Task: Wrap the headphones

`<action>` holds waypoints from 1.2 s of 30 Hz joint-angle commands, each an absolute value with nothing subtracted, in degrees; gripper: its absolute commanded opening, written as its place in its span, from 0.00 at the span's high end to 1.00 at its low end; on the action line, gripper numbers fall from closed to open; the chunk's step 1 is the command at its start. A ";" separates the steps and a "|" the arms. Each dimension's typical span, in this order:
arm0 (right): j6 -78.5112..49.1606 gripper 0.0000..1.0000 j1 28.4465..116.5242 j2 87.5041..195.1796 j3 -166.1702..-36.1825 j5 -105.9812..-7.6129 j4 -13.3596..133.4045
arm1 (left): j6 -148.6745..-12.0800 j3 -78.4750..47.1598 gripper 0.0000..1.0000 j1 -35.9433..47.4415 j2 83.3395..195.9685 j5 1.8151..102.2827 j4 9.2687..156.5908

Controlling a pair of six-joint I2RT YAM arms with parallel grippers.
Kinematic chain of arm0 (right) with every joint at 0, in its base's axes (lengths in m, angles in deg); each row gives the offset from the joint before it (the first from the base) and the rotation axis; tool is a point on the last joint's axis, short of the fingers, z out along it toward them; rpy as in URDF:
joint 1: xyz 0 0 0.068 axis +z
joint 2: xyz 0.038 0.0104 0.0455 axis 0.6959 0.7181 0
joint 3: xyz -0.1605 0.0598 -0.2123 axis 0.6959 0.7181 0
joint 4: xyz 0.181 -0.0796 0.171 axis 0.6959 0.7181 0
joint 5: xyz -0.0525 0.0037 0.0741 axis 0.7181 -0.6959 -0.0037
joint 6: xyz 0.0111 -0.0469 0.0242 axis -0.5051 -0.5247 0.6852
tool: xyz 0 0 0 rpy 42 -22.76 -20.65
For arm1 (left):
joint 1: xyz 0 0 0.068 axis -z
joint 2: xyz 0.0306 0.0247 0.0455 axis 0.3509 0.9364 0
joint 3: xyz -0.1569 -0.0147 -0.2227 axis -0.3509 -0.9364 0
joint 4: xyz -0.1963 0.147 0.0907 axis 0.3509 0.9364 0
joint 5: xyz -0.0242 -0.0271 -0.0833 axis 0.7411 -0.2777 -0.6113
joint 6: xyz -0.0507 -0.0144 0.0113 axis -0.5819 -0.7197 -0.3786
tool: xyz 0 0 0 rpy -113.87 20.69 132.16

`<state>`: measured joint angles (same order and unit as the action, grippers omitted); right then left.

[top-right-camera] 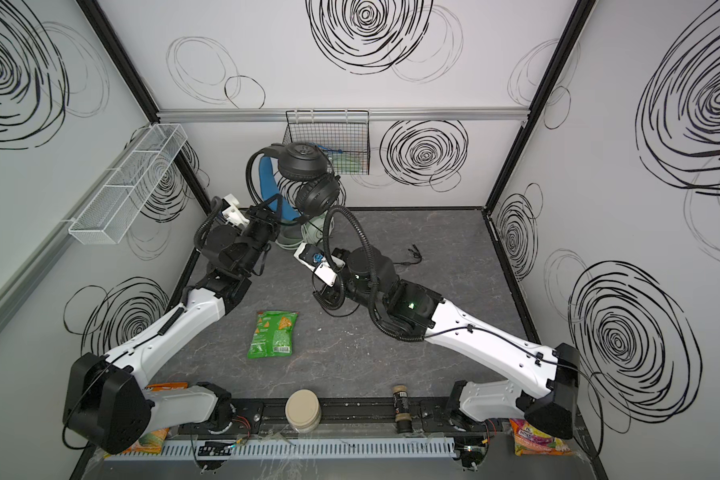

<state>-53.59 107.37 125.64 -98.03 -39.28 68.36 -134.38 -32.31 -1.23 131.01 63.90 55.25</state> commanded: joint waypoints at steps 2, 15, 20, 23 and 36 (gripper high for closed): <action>-57.98 1.00 110.13 126.21 -106.25 -33.05 75.73 | -120.78 -24.21 1.00 -0.78 130.83 66.82 63.03; -73.92 1.00 110.46 134.87 -129.76 -28.67 88.26 | -94.30 -22.80 1.00 5.04 134.46 71.70 74.69; -77.09 1.00 110.55 136.74 -135.82 -27.85 91.69 | -87.18 -21.48 1.00 7.54 136.42 69.67 75.43; -80.38 1.00 110.29 137.38 -137.87 -25.54 92.85 | -81.99 -21.80 1.00 8.14 136.71 64.66 76.07; -84.39 1.00 102.15 131.80 -133.59 -22.14 90.97 | -63.95 -26.90 1.00 5.17 127.71 56.48 86.36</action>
<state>-82.00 103.30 134.86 -134.47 -24.02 91.79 -69.09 -27.17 6.27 131.18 58.94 87.49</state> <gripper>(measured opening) 0.071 0.104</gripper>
